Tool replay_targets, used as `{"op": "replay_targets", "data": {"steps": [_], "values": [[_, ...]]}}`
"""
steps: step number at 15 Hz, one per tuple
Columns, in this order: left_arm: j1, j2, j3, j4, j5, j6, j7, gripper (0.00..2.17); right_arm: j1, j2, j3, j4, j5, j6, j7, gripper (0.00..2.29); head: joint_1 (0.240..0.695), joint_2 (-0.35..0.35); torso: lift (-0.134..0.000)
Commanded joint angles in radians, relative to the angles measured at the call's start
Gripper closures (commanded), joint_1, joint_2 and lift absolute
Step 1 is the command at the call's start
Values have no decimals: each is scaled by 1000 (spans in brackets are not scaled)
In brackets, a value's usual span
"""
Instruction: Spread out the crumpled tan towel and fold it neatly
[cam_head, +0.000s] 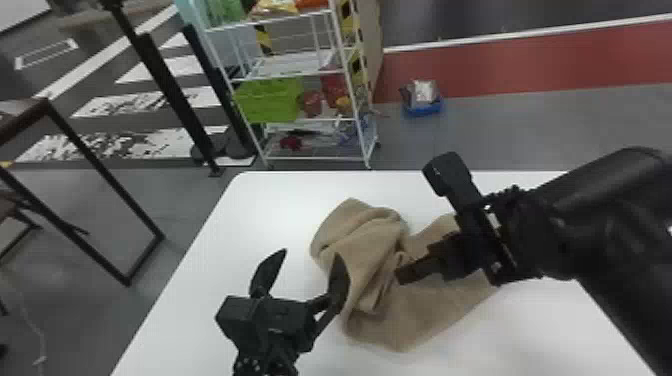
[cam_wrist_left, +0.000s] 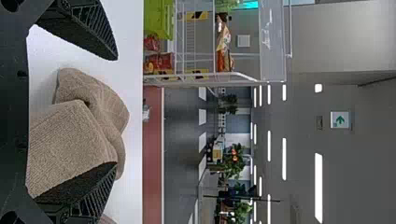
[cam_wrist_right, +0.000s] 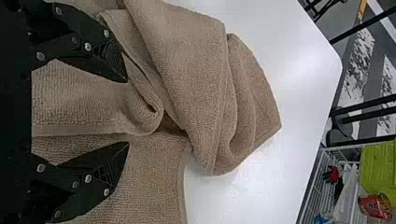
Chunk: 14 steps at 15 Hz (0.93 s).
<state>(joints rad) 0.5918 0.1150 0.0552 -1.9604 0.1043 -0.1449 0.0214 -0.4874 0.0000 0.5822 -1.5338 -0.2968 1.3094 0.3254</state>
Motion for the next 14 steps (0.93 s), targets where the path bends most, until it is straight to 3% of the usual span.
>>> {"op": "replay_targets", "data": {"steps": [1, 3, 5, 14], "values": [[0, 0, 0, 0, 0, 0, 0, 80, -10, 1, 21, 20, 5, -18, -2, 471, 695, 350, -122], [0, 0, 0, 0, 0, 0, 0, 80, -11, 1, 31, 26, 16, -34, -2, 478, 695, 350, -122], [0, -2, -2, -3, 0, 0, 0, 80, -11, 1, 34, 26, 19, -43, 0, 667, 695, 350, -122], [2, 0, -2, -5, 0, 0, 0, 80, -16, 1, 42, 40, 16, -107, 1, 768, 695, 350, -122]]}}
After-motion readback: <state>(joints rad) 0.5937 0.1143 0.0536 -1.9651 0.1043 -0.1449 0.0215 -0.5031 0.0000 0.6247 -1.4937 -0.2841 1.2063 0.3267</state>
